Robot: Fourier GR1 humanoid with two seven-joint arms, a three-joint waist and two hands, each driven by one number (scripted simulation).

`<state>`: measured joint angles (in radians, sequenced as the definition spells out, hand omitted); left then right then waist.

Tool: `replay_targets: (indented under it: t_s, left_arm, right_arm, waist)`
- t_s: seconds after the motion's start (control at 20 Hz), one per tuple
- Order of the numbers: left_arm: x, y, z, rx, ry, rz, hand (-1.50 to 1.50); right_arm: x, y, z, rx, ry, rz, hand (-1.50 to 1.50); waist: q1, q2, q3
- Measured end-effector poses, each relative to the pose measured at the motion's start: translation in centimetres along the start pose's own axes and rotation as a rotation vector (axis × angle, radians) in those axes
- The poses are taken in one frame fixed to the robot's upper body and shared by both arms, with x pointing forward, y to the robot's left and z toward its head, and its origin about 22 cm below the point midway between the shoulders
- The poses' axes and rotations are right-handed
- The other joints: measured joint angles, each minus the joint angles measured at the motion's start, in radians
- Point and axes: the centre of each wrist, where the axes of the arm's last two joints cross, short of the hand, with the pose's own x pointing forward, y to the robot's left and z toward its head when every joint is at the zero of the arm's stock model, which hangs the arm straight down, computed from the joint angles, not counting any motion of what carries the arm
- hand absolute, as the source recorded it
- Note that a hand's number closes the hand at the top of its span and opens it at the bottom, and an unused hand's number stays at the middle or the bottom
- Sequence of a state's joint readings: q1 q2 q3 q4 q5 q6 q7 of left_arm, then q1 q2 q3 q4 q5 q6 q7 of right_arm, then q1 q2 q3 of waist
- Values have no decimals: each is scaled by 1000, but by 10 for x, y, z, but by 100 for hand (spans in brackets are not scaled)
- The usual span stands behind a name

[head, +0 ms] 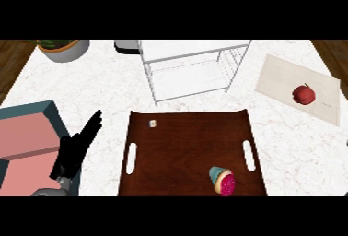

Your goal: Pick the lemon from the tray and place it in the tiered shelf

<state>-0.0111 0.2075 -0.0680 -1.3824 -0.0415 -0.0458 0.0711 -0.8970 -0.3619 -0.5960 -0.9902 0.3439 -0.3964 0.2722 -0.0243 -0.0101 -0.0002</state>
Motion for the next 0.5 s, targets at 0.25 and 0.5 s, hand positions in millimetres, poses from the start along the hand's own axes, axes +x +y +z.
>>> replay_targets:
  t_s: [0.25, 0.5]
  left_arm:
    - [0, 4, 0, -5, -5, -5, 0]
    - [-1, 1, -1, -13, -8, -4, 0]
  right_arm:
    - [-12, -67, -3, 27, -29, 36, -150]
    - [-19, -112, 2, 78, -53, 65, -150]
  waist:
    - [7, 4, 0]
    - [15, 7, 0]
